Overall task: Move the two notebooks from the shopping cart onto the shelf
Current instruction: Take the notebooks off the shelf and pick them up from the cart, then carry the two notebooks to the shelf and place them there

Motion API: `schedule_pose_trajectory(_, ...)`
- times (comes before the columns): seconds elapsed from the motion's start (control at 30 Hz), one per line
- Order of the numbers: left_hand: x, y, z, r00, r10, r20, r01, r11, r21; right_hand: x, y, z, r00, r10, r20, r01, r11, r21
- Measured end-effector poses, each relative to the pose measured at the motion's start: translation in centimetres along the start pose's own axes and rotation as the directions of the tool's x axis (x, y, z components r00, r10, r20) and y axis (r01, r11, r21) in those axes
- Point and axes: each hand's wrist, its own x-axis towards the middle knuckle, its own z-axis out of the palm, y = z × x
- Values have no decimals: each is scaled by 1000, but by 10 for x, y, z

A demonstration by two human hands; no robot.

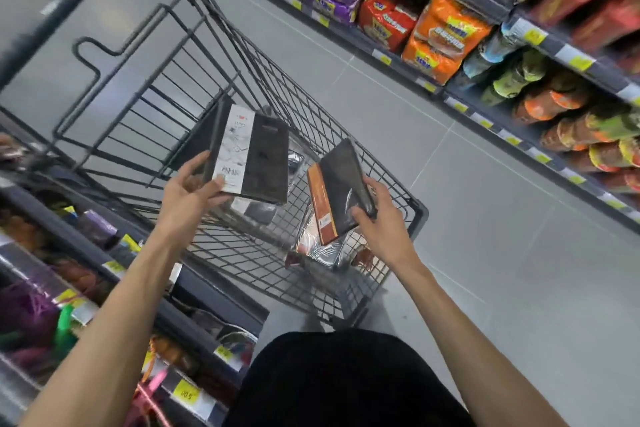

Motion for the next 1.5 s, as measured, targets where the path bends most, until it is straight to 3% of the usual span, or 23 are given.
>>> schedule_pose_trajectory(0.33,-30,51,-4,982,170,84,-163,983,-89,-41,-42,-27,964,48,-260,38,948,315)
schedule_pose_trajectory(0.5,-59,67,3,964,227,136,-211,969,-127,-85,-61,-41,880,70,-470,159,889,430)
schedule_pose_trajectory(0.73,-103,70,29,927,285,246,-232,947,-221,-165,-54,-49,775,141,-616,310,765,565)
schedule_pose_trajectory(0.9,-121,68,60,891,304,336,-266,951,-156,-208,-23,-65,698,212,-684,369,713,597)
schedule_pose_trajectory(1.13,-165,55,140,830,289,477,-242,957,-160,-267,28,-111,578,272,-769,477,652,589)
schedule_pose_trajectory(1.5,-280,0,324,756,275,594,-182,960,-212,-363,146,-238,471,316,-824,568,606,557)
